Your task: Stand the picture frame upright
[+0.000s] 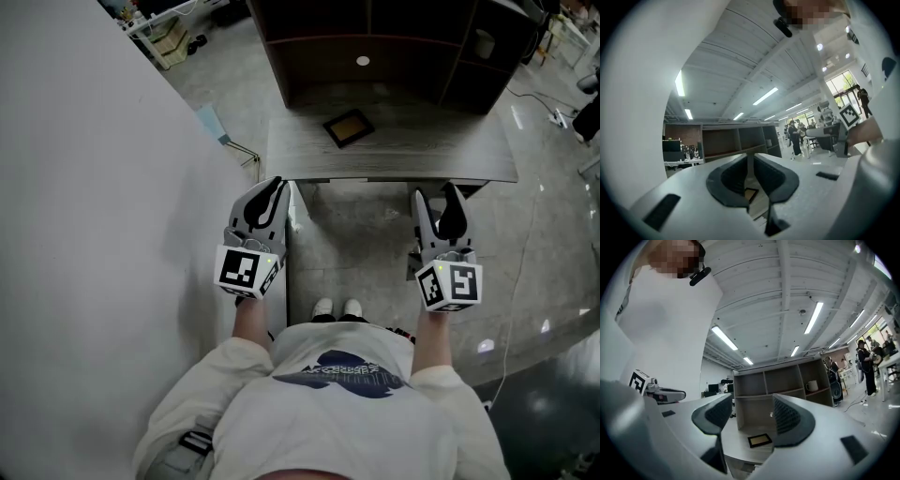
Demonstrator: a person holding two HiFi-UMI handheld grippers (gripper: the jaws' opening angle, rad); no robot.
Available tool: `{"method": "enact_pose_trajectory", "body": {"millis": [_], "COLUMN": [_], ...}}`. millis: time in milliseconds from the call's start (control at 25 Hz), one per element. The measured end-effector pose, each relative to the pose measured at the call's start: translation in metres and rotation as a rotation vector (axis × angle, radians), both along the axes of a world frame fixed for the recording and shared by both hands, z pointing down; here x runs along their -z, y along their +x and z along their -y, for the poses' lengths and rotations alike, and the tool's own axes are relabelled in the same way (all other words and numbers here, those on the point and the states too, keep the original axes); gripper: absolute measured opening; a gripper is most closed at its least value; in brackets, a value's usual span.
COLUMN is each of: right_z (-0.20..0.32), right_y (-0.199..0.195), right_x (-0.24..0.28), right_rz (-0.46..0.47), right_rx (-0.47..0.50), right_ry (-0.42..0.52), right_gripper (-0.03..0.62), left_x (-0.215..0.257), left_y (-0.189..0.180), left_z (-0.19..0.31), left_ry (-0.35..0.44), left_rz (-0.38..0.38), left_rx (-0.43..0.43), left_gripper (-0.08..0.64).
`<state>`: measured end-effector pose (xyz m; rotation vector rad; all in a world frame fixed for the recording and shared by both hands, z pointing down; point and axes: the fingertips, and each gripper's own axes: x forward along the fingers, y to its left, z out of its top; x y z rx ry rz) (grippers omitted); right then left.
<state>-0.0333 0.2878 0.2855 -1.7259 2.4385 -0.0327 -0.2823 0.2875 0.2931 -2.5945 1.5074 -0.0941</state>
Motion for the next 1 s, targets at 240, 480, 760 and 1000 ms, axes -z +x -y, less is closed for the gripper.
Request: {"method": "enact_pose_trajectory", "body": {"millis": [240,480,760,1000], "right_z": [0.01,0.025,0.05,0.079], "right_y": [0.021,0.048,0.059,0.043], "right_x": [-0.015,-0.031,-0.041,-0.052], "right_rz": [-0.026,-0.059,-0.063,-0.062], "right_rx": [0.072,0.155,0.171,0.191], "right_ry": [-0.049,-0.108,-0.122,-0.143], "right_gripper": [0.296,0.33,0.334,0.334], "left_x": [-0.012,-0.034,-0.044,-0.056], "left_y": [0.032,0.052,0.051,0.046], "left_z": [0.012,0.024,0.045,0.078], "left_ry": [-0.051,-0.112,-0.146,-0.173], "left_rz": [0.027,0.131,0.14,0.165], "left_rx": [-0.029,-0.033,-0.024,-0.046], "left_gripper": [0.192,0.264,0.285,0.297]}}
